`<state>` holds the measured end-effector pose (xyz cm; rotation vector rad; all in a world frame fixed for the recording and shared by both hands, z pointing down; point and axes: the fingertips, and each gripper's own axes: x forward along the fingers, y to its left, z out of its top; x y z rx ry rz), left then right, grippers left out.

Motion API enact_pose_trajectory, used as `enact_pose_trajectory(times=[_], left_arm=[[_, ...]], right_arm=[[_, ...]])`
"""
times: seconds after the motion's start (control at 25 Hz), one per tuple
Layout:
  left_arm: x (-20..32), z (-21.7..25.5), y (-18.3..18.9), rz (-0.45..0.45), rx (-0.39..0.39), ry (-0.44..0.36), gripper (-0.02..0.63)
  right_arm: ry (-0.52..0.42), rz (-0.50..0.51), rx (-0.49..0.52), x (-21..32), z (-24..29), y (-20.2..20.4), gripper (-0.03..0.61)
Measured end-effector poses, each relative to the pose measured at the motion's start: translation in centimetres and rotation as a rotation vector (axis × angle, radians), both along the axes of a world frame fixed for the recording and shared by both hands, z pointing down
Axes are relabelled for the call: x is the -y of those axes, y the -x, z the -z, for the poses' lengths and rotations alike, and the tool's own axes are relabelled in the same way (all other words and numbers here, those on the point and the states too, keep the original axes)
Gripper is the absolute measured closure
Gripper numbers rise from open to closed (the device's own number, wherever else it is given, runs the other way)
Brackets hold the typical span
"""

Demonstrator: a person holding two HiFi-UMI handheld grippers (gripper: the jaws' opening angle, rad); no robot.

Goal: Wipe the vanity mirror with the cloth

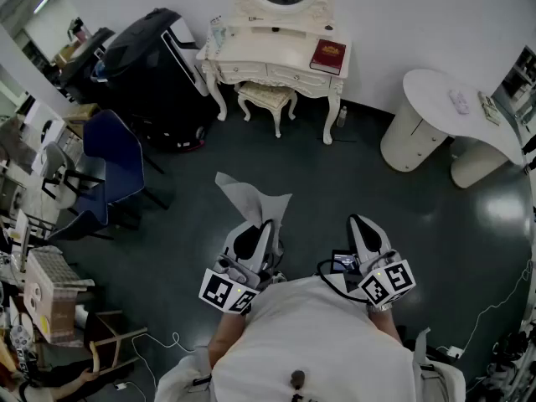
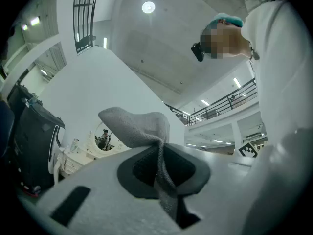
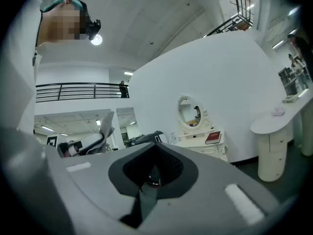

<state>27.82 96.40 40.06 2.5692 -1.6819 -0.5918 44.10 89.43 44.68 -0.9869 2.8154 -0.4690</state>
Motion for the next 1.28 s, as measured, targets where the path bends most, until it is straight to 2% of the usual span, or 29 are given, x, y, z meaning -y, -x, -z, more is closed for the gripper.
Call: enact_pose_trajectory(times=[0.24,0.84,1.04,1.28], left_arm=[[0.1,-0.1,0.3,0.004,0.002,0.008,0.588],[0.4,-0.8,-1.7,0.023,0.010,0.034,0.588],[1.5,-1.1,-3.6,0.027,0.020,0.037,0.588],[2.5,-2.0,-5.1,0.106,0.039,0.061,0.588]], right_arm=[[-0.009,0.005,-0.010,-0.2,0.1,0.5,0.572],[-0.008,-0.001,-0.011,0.1,-0.5,-2.1,0.571],[-0.006,0.005,0.013,0.8,-0.6,-3.9,0.571],[0.019,0.004,-0.008,1.7,-2.3,-6.8,0.571]])
